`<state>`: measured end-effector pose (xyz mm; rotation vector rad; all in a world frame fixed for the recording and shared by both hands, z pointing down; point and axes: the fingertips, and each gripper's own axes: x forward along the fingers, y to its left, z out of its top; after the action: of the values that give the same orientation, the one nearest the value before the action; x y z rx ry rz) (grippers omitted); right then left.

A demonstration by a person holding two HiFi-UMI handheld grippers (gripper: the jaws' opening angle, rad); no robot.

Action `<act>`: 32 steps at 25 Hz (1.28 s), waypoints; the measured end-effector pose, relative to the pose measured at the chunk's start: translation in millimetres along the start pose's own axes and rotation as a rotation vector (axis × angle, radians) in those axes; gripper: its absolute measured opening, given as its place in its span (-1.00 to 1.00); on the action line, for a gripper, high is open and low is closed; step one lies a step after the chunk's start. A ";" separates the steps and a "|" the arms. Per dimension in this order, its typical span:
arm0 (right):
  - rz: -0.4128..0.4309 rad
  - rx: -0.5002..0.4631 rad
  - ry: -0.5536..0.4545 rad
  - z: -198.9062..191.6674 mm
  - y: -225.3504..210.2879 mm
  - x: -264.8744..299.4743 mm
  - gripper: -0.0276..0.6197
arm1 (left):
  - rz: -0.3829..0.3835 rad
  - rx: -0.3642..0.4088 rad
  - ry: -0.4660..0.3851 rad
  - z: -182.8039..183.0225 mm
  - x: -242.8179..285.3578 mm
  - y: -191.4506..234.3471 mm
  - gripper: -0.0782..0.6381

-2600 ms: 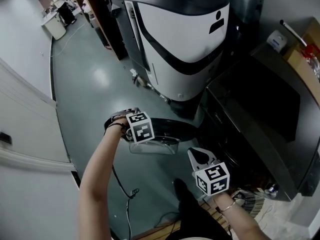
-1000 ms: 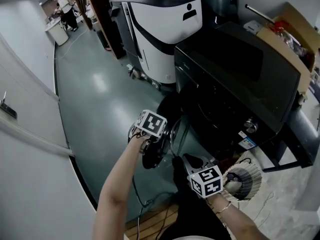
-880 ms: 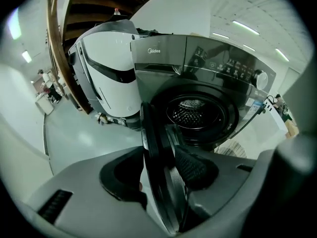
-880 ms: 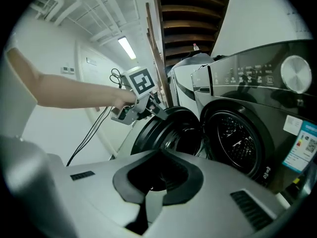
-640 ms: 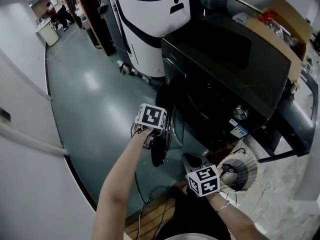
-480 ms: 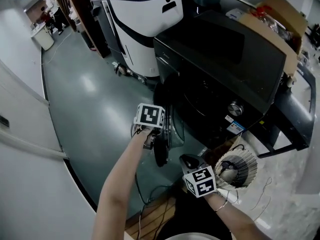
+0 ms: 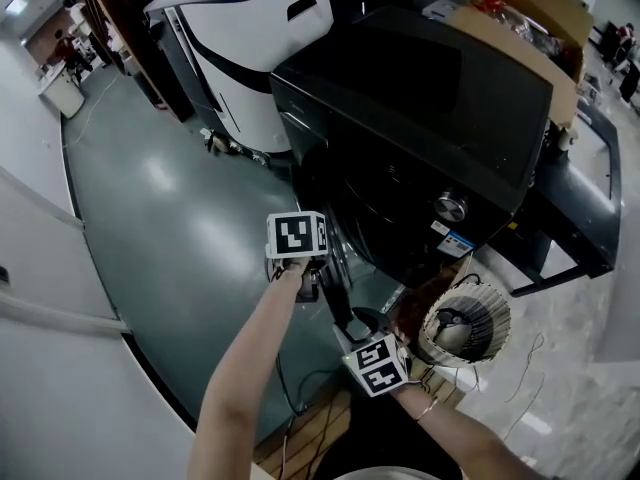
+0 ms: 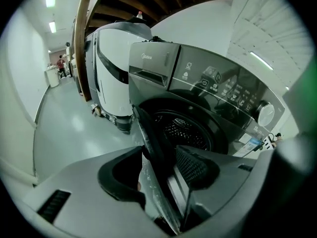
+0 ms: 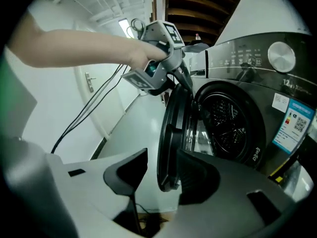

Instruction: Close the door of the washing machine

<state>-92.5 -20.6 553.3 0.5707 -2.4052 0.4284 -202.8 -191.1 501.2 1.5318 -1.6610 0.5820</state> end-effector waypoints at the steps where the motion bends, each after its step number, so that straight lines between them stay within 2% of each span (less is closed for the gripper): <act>1: -0.015 -0.017 0.015 -3.4 -4.4 3.2 -0.38 | -0.003 -0.017 -0.007 0.6 2.1 -4.3 -0.12; 5: -0.091 -0.063 0.074 -15.3 -26.4 15.4 -0.38 | 0.029 -0.058 -0.046 5.7 7.3 -13.5 -0.13; 9: -0.223 -0.213 0.142 -20.3 -48.7 21.9 -0.42 | 0.019 -0.081 -0.049 6.1 11.5 -24.3 -0.16; 11: -0.256 -0.231 0.170 -21.9 -56.0 25.1 -0.50 | 0.014 -0.088 -0.053 6.3 12.0 -28.4 -0.17; 16: -0.249 -0.198 0.201 -24.2 -68.6 25.7 -0.65 | -0.017 -0.090 -0.076 10.4 13.9 -37.3 -0.17; 22: -0.224 -0.147 0.177 -26.8 -92.1 18.8 -0.66 | -0.106 -0.114 -0.119 11.1 8.9 -51.6 -0.17; 25: -0.246 -0.136 0.166 -28.5 -112.3 14.3 -0.67 | -0.122 -0.057 -0.188 12.4 -1.5 -56.4 -0.17; 27: -0.273 -0.127 0.158 -29.0 -127.7 10.9 -0.69 | -0.107 0.013 -0.252 14.0 -8.8 -57.3 -0.17; 29: -0.296 -0.115 0.150 -29.4 -143.1 7.9 -0.69 | -0.106 0.112 -0.301 11.7 -11.2 -62.6 -0.22; 32: -0.313 -0.092 0.140 -29.7 -162.0 4.8 -0.69 | -0.111 0.329 -0.346 0.3 -6.1 -79.9 -0.23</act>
<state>-1.0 -147.5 604.9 0.8303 -2.1425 0.2138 -125.6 -200.9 482.2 2.0441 -1.7822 0.5761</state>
